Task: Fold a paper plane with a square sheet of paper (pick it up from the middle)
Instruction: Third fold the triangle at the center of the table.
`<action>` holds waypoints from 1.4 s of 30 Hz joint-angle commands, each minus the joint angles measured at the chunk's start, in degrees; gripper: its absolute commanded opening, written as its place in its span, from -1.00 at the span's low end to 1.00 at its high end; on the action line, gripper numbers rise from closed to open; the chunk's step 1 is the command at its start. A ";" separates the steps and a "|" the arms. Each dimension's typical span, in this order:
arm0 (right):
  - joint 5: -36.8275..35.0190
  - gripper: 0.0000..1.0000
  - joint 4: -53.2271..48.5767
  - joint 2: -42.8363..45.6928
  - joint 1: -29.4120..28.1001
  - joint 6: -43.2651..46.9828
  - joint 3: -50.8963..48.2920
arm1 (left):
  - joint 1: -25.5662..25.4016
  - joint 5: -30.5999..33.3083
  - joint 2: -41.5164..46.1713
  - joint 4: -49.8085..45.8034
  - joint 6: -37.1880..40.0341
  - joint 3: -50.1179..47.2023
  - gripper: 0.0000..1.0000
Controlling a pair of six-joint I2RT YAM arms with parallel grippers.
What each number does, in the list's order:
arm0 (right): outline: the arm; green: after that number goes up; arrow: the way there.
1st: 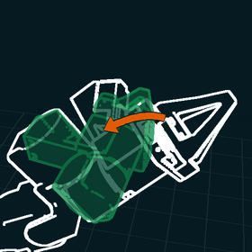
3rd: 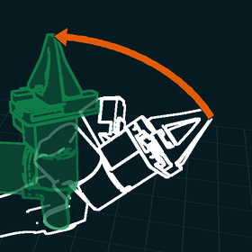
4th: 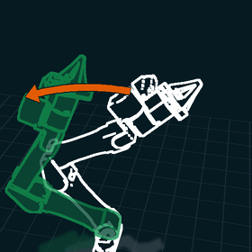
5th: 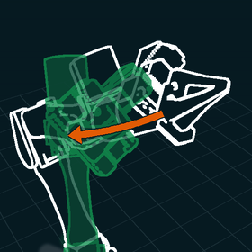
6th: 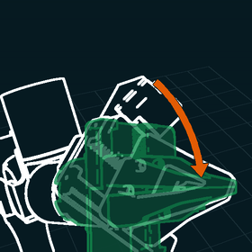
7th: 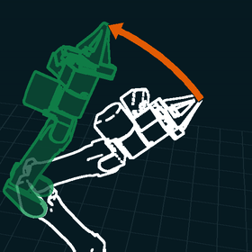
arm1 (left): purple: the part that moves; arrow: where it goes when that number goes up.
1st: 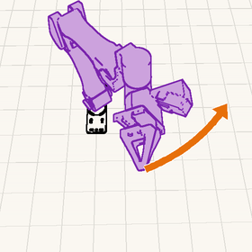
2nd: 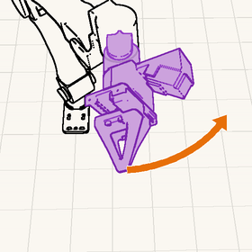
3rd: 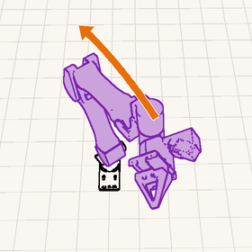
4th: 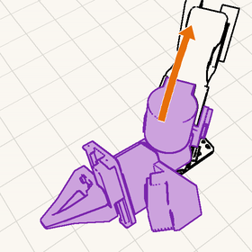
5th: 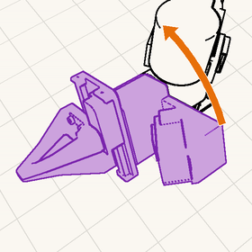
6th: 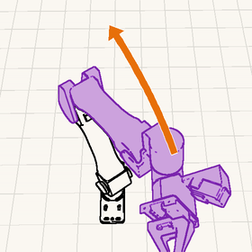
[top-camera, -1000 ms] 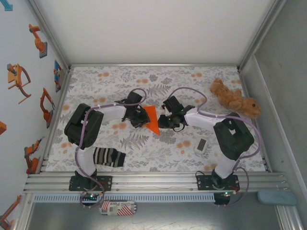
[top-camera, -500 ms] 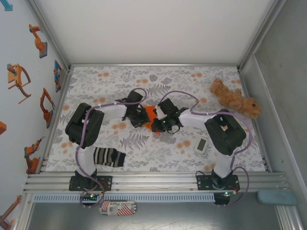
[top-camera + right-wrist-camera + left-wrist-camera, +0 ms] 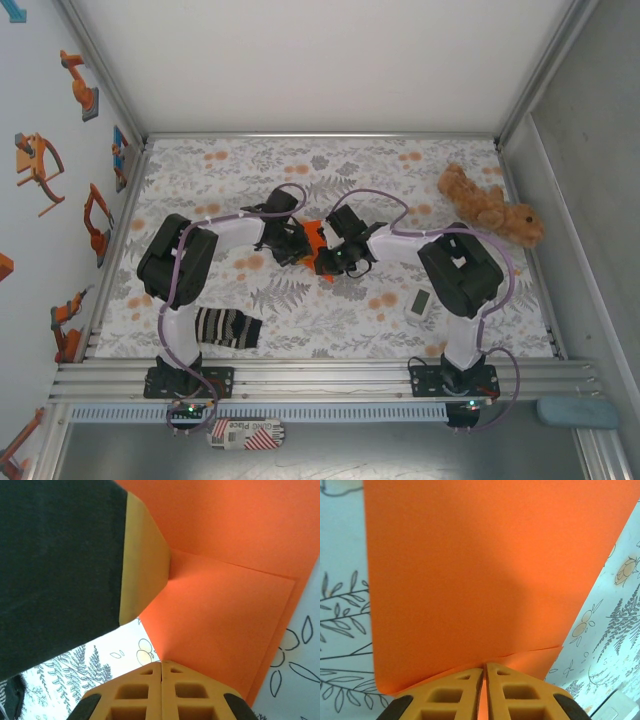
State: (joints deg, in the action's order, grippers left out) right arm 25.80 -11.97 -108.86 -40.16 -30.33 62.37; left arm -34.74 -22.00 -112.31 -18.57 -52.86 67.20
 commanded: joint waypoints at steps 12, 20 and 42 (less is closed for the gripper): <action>-3.83 -1.00 -4.01 -1.07 -0.27 1.41 0.57 | -0.10 8.74 -8.42 -8.06 3.11 -2.69 -0.76; -3.75 -1.00 -4.83 -0.19 0.08 2.86 -0.63 | 0.21 9.70 -9.14 -8.83 4.07 -2.34 -0.76; -1.64 -1.00 -5.30 7.74 2.10 5.42 -10.75 | 1.54 10.18 -9.94 -8.68 5.40 -2.69 -0.77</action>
State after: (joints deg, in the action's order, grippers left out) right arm 24.58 -12.27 -102.78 -38.48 -26.22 54.19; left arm -33.69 -23.55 -113.89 -21.15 -48.80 68.90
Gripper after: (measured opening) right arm 0.049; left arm 0.114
